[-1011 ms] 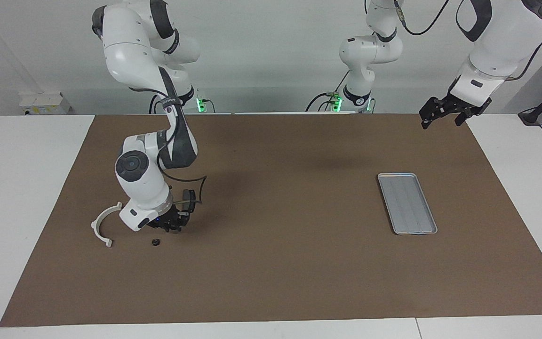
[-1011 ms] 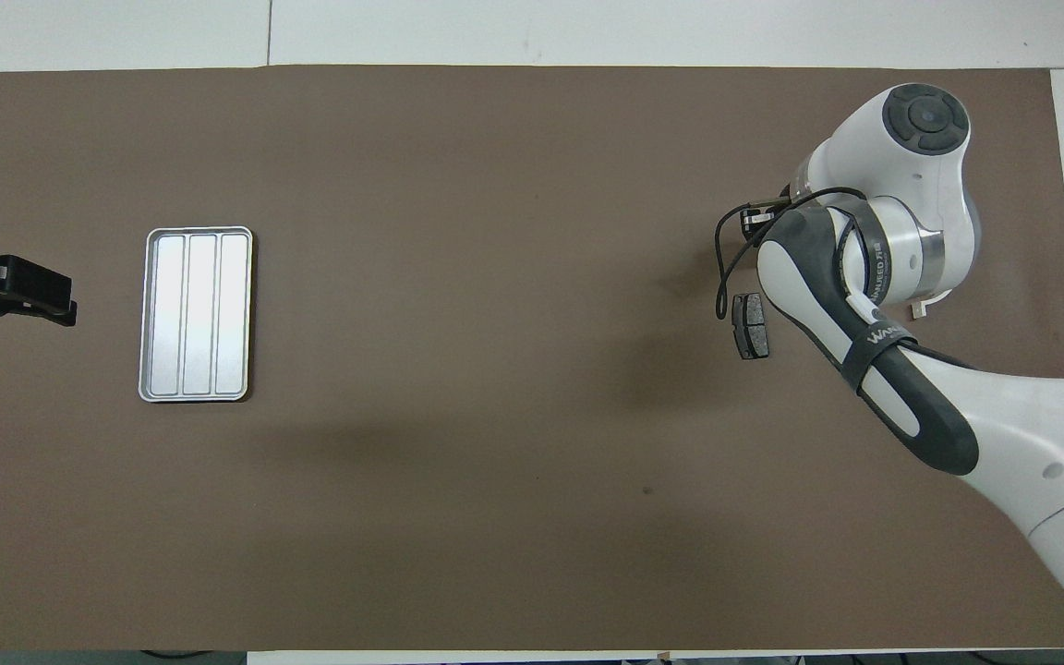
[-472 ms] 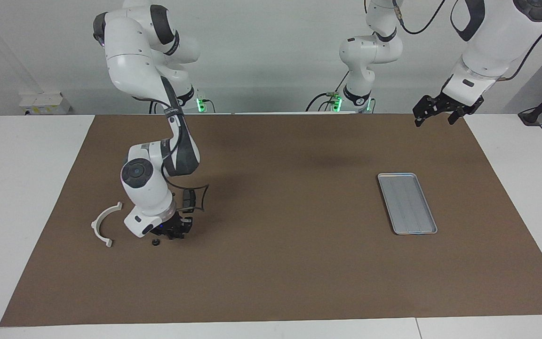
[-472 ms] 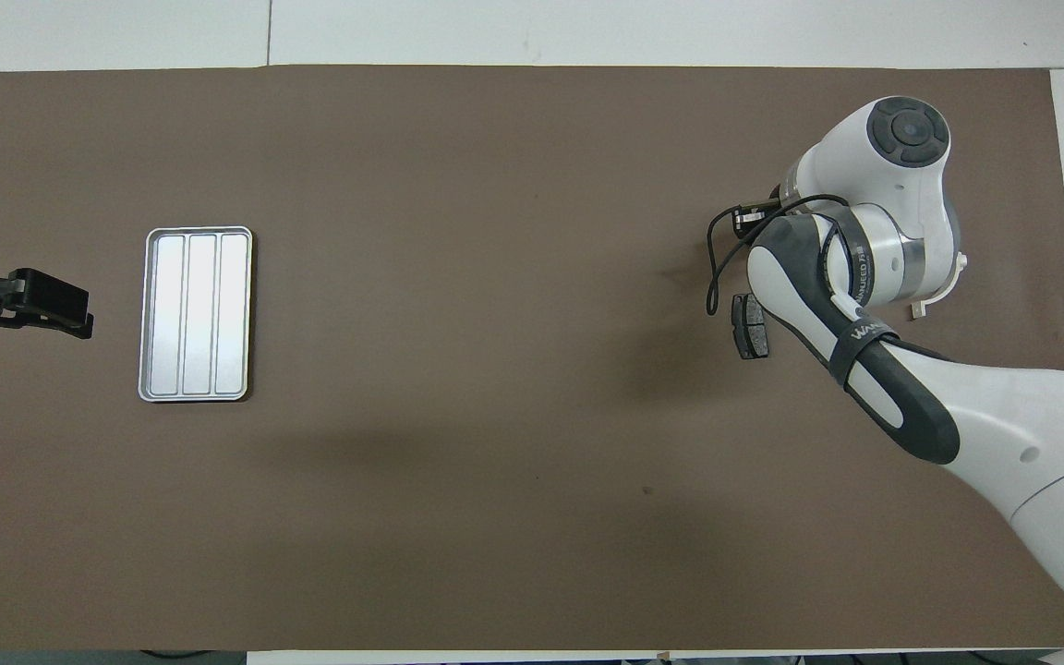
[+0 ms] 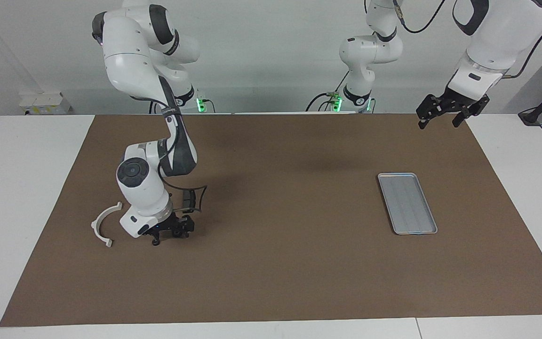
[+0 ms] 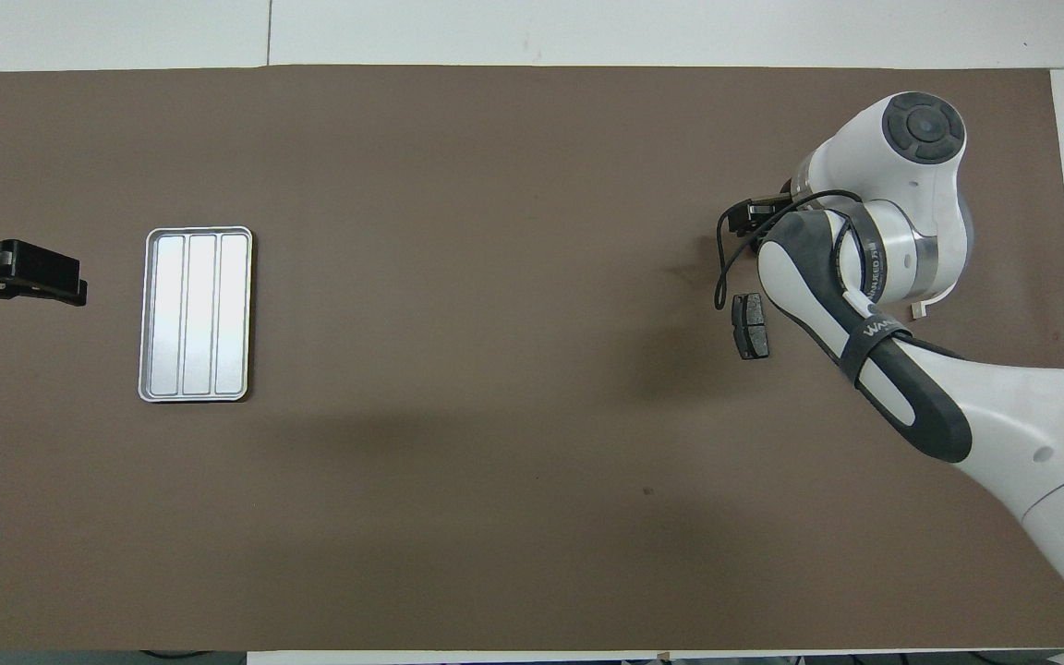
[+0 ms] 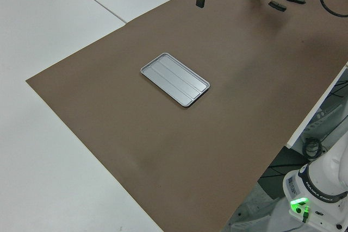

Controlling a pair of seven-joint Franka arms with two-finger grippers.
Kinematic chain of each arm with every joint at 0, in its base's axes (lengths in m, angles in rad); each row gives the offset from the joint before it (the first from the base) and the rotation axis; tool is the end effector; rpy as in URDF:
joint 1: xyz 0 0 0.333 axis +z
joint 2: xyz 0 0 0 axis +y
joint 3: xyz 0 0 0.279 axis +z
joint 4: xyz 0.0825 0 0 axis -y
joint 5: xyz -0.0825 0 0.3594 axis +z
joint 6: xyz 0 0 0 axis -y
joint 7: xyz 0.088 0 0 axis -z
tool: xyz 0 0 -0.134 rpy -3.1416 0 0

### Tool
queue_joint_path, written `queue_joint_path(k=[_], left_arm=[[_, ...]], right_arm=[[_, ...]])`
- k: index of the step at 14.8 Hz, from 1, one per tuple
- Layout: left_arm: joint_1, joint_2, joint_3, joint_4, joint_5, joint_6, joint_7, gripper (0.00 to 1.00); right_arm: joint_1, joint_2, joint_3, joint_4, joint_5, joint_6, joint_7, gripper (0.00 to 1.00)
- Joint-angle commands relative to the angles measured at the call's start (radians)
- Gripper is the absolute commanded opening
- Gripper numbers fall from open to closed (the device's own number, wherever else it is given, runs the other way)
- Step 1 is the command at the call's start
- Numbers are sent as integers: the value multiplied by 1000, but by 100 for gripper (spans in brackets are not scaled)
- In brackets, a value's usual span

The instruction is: Place bearing gear from tray to pile

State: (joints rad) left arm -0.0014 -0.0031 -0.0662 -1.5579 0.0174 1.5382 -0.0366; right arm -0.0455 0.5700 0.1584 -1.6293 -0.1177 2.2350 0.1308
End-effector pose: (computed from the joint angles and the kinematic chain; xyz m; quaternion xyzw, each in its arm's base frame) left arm 0.5244 -0.0332 0.5651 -0.9998 0.0153 0.0078 0.0092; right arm 0.6500 0.0584 0.2518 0.9997 0.0131 0.0225 0.0021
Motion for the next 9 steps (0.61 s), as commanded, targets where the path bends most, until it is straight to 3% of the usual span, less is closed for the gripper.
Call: queue_joint_path(k=[1, 9], left_arm=[[-15, 12, 13, 16, -10, 37, 15, 100], [-15, 9, 13, 15, -11, 46, 17, 100]], right_arm=[[-22, -13, 15, -6, -19, 2, 10, 100], [-53, -56, 16, -12, -17, -14, 9, 100]])
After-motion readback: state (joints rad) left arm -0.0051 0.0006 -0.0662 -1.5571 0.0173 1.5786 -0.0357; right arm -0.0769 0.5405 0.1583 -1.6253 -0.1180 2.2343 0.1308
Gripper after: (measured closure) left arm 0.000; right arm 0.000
